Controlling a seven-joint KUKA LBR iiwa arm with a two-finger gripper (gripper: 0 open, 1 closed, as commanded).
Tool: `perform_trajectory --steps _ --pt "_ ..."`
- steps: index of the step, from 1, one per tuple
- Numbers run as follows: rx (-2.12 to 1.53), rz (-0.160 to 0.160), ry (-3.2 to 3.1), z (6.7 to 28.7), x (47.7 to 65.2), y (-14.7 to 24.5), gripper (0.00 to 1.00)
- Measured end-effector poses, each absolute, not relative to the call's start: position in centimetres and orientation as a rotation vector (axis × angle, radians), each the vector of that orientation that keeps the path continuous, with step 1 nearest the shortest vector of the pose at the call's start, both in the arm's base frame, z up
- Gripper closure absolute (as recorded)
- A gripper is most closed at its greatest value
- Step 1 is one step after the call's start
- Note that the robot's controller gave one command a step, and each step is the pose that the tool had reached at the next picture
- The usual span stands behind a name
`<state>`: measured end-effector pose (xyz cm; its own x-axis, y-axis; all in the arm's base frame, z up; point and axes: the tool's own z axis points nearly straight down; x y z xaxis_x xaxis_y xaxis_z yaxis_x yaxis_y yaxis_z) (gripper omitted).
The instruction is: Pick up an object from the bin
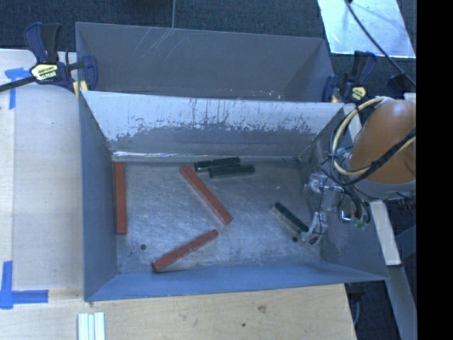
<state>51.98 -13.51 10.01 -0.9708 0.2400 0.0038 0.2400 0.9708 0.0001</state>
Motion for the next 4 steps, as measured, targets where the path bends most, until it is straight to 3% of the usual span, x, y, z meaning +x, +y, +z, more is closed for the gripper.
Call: perform_trajectory --steps 1,2,3,4 --pt "-0.496 -0.002 -3.096 6.9 52.1 -14.6 0.0" --pt "-0.492 -0.001 -3.097 6.9 52.1 -14.6 0.0" --pt "-0.492 -0.001 -3.099 7.0 52.1 -14.6 1.0" --pt "-0.493 0.002 -3.113 13.8 52.3 -14.7 1.0"
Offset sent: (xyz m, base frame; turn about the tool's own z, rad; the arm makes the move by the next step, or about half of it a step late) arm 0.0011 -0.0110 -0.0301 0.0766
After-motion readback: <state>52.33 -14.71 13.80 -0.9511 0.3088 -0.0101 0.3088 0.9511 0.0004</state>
